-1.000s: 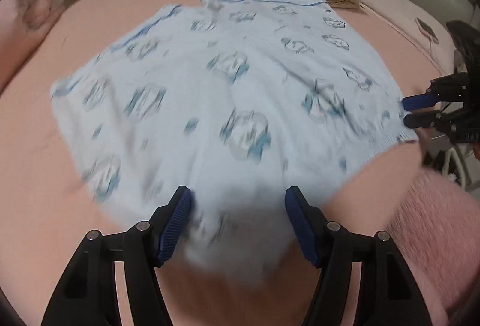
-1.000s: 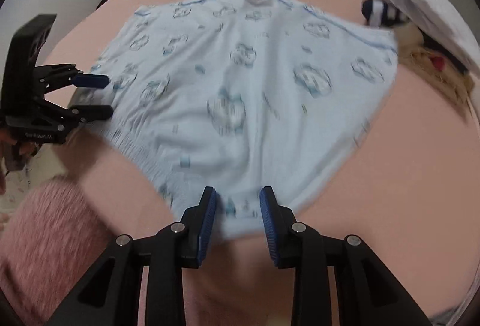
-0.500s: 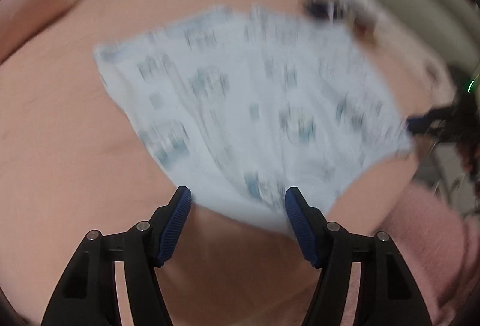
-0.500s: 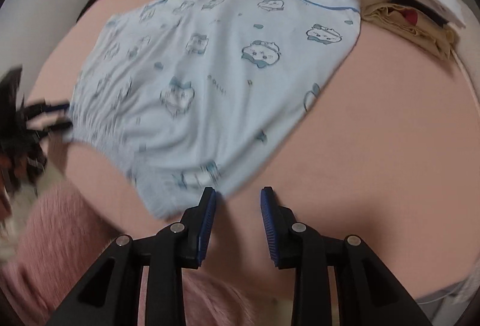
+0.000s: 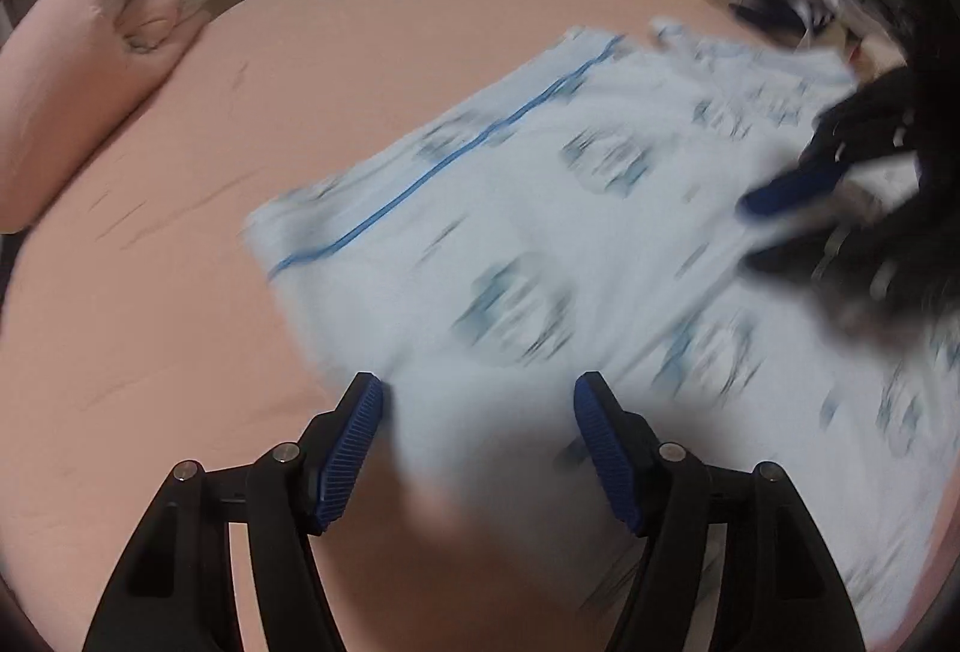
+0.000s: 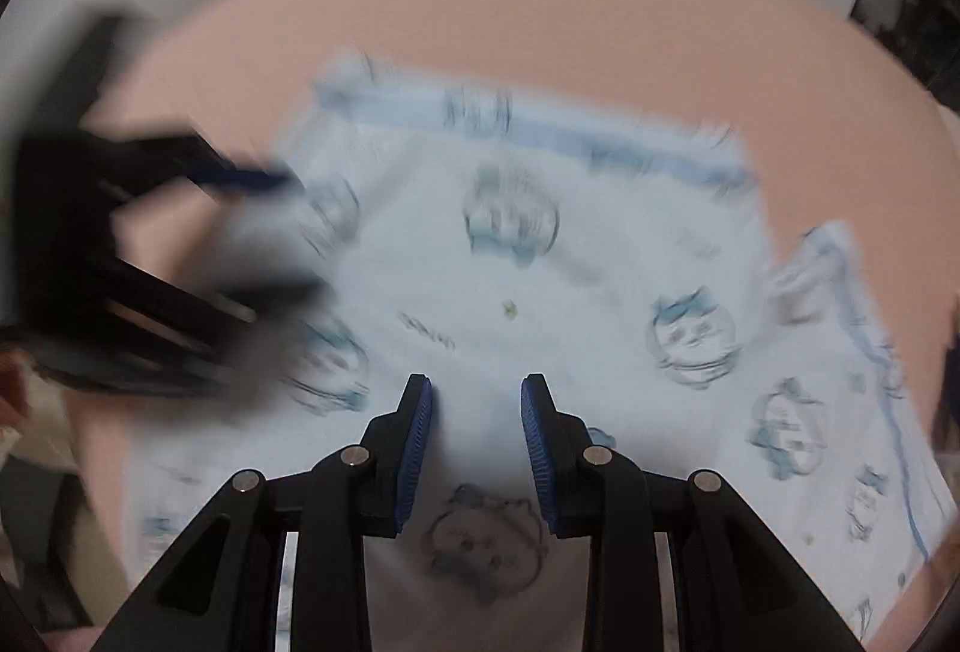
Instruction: Fold clothes
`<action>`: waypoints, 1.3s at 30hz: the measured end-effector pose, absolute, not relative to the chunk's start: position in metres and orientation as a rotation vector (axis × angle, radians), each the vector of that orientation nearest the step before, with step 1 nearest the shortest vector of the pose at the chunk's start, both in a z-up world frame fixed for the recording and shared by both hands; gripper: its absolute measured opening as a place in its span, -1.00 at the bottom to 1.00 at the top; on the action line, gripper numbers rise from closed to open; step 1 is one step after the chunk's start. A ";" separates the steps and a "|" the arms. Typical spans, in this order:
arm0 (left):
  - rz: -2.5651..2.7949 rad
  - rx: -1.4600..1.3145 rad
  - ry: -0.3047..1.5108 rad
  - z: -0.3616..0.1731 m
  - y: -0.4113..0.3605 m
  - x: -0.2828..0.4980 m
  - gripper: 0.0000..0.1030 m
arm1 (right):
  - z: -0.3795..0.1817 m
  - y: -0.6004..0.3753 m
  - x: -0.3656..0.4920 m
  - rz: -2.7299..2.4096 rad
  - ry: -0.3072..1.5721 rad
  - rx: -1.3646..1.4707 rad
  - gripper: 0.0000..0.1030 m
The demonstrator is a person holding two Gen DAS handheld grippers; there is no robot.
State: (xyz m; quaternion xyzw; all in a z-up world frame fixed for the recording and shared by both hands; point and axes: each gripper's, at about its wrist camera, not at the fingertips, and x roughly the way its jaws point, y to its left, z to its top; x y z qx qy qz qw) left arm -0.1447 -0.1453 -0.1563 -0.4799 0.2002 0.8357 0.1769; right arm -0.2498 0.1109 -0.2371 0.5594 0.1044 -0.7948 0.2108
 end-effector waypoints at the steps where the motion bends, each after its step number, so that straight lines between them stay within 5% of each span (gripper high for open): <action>1: 2.375 -1.377 0.585 -0.154 -0.155 -0.143 0.36 | -0.236 0.117 -0.246 -2.213 0.314 1.560 -0.42; 6: 2.367 -1.271 0.413 -0.130 -0.140 -0.138 0.32 | -0.218 0.144 -0.222 -2.318 0.391 1.582 -0.42; 11: 2.270 -1.281 0.641 -0.163 -0.105 -0.119 0.35 | -0.233 0.107 -0.216 -2.302 0.386 1.579 -0.41; 16: 2.269 -1.366 0.453 -0.149 -0.156 -0.105 0.35 | -0.228 0.142 -0.186 -2.328 0.482 1.647 -0.34; 19: 2.276 -1.325 0.300 -0.135 -0.153 -0.104 0.34 | -0.215 0.147 -0.175 -2.382 0.358 1.588 -0.30; 22: 2.204 -1.337 0.432 -0.151 -0.121 -0.089 0.35 | -0.213 0.122 -0.170 -2.335 0.236 1.530 -0.30; 30: 2.203 -1.432 0.383 -0.147 -0.176 -0.059 0.42 | -0.226 0.133 -0.133 -2.245 0.270 1.614 -0.27; 34: 2.193 -1.303 0.272 -0.135 -0.140 -0.074 0.42 | -0.208 0.126 -0.145 -2.331 0.243 1.466 -0.26; 39: 2.047 -1.338 0.522 -0.162 -0.125 -0.050 0.46 | -0.230 0.123 -0.139 -2.219 0.298 1.623 -0.16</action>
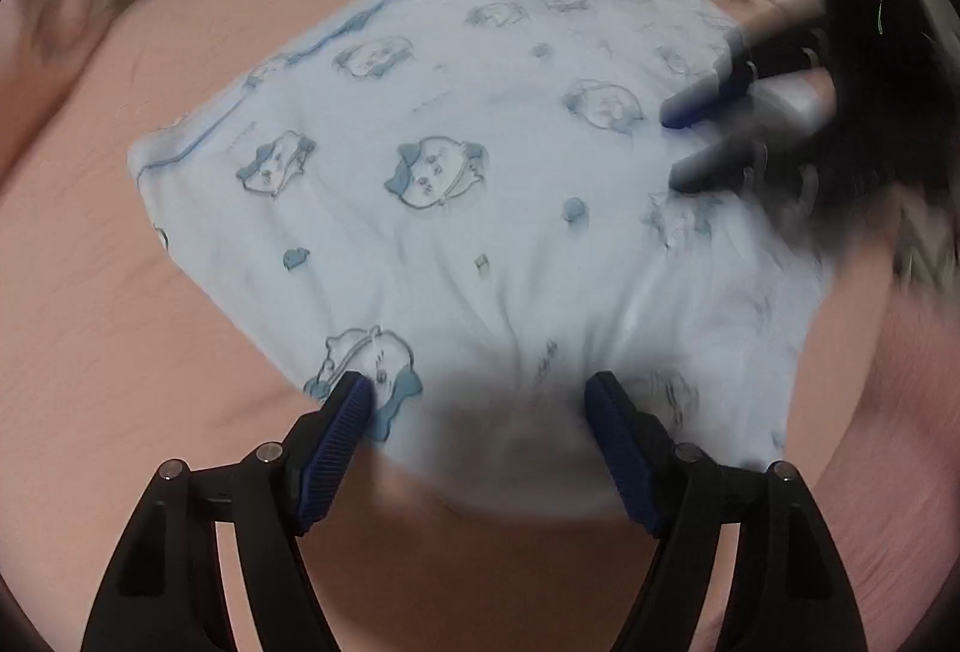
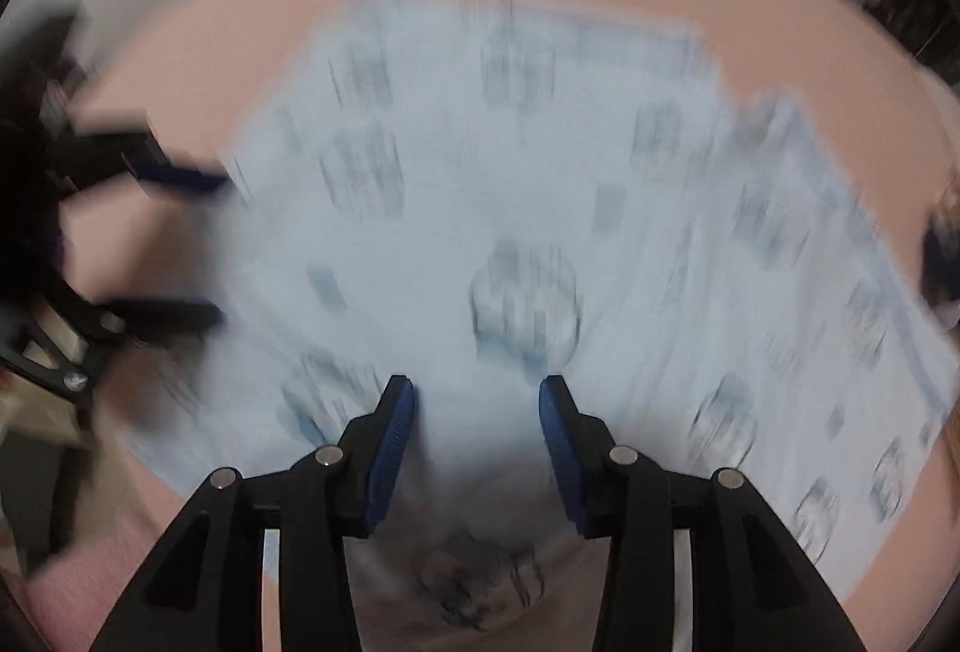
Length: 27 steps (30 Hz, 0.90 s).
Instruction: Fold clothes
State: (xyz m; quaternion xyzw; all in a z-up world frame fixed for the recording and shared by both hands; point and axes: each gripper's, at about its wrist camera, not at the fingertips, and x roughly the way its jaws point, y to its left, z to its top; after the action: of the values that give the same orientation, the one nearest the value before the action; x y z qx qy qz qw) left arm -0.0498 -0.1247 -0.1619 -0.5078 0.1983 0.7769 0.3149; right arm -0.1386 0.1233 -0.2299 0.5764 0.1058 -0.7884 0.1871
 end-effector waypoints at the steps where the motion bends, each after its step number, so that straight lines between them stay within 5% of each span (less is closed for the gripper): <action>1: 1.984 -1.406 0.499 -0.161 -0.136 -0.051 0.46 | -0.227 0.130 -0.133 -2.211 0.311 1.637 -0.16; 7: 2.162 -1.305 0.439 -0.133 -0.146 -0.116 0.46 | -0.190 0.167 -0.150 -2.285 0.281 1.625 -0.14; 13: 2.230 -1.352 0.336 -0.155 -0.124 -0.198 0.46 | -0.203 0.154 -0.264 -2.308 0.165 1.616 -0.14; 18: 2.229 -1.340 0.482 -0.160 -0.147 -0.185 0.48 | -0.227 0.132 -0.305 -2.299 0.266 1.607 -0.13; 23: 2.270 -1.296 0.363 -0.141 -0.171 -0.182 0.47 | -0.208 0.145 -0.318 -2.396 0.135 1.535 -0.08; 27: 2.268 -1.365 0.387 -0.158 -0.145 -0.215 0.51 | -0.226 0.118 -0.339 -2.340 0.214 1.603 -0.06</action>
State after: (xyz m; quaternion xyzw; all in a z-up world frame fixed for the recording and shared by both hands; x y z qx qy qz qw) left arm -0.2146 -0.1450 -0.1577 -0.4963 0.1409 0.8249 0.2312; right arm -0.3391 0.1178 -0.2258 0.5573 0.0744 -0.8136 0.1480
